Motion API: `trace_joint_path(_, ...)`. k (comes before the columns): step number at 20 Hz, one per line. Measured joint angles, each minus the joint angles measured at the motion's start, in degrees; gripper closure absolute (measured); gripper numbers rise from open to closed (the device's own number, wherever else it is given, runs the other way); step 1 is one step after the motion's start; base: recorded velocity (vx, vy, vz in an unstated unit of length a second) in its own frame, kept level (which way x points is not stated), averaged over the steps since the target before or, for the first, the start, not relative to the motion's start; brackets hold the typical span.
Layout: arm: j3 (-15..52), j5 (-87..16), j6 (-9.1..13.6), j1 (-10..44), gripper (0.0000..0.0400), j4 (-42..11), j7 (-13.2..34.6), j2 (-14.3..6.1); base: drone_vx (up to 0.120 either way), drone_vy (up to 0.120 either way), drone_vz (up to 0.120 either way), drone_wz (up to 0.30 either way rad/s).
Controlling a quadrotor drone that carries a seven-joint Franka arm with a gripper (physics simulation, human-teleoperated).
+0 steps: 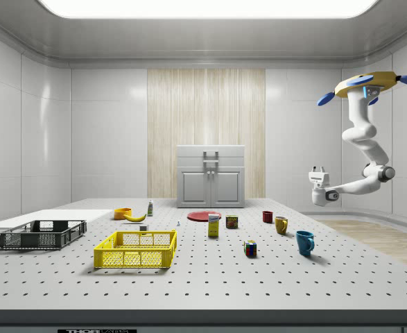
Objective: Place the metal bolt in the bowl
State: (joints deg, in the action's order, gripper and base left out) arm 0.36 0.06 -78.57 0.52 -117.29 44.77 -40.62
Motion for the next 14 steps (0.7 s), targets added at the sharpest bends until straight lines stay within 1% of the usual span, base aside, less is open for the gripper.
trace_joint_path(14, 0.9, -1.2, -0.6, 0.3, 0.0000, -0.4, 0.1, -0.4, 0.120, -0.120, 0.000, 0.000)
